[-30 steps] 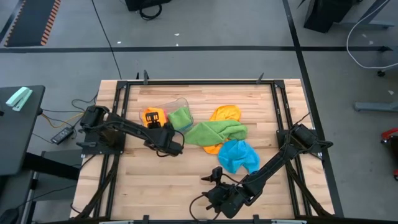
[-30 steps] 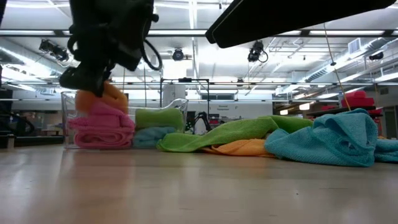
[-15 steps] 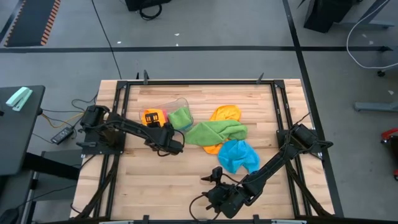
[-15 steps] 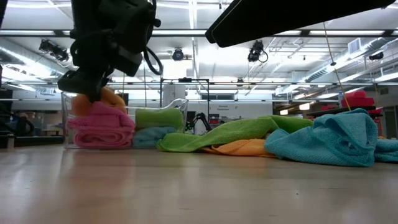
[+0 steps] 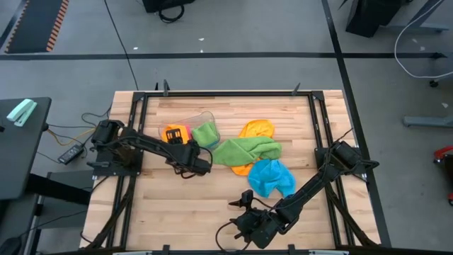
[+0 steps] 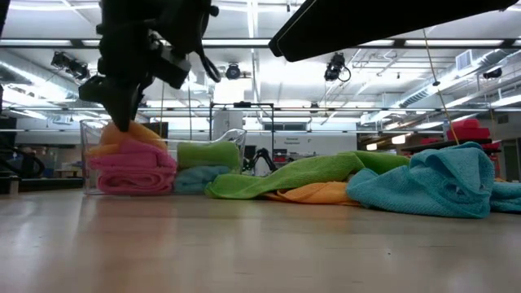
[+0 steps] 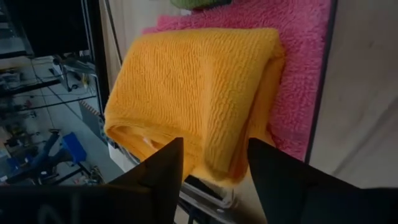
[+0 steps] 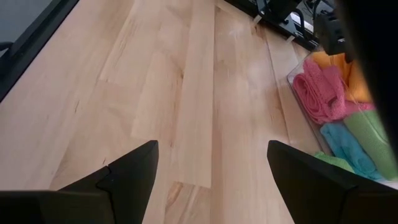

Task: Fold microfiber towels
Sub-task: Put the bottom yellow microfiber towel into the transparent bin, then fold the green microfiber towel

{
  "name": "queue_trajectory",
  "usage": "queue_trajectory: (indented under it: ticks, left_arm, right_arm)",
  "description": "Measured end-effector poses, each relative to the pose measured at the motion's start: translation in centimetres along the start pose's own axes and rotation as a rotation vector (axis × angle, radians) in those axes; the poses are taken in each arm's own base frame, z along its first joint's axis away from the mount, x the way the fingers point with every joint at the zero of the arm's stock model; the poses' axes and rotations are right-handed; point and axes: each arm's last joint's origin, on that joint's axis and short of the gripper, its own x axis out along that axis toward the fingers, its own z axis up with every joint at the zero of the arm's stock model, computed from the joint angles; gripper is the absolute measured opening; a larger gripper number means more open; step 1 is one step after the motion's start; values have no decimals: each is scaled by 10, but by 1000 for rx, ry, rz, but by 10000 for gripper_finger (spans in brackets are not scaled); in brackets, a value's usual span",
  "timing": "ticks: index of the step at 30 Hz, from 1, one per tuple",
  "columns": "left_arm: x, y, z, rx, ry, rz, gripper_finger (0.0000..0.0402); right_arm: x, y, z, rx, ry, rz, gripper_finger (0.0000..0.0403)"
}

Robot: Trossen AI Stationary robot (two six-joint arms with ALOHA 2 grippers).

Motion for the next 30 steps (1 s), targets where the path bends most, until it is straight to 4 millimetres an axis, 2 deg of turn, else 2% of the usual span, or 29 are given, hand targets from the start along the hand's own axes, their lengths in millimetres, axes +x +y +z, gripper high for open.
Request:
queue_trajectory:
  ticks: [6,10,14,21,25,28,30]
  left_arm:
    - [-17,5,0,-5,9,-28,204]
    - [-42,0,-2,-38,-141,-71,201]
    - [-64,-23,-7,-75,-375,-153,188]
    - [-92,-71,-20,-58,-645,-289,167]
    - [-114,-86,-30,-81,-878,-208,151]
    - [-130,-91,-46,-53,-1014,-115,134]
    - [-141,-88,-62,-54,-1081,-81,120]
  right_arm:
    - [-1,1,0,0,-1,2,311]
    - [0,0,0,0,0,1,311]
    - [0,0,0,0,1,1,311]
    - [0,0,1,-1,-5,8,311]
    - [0,0,1,48,-7,12,311]
    - [0,-7,0,78,44,8,311]
    - [-4,-15,7,119,78,0,308]
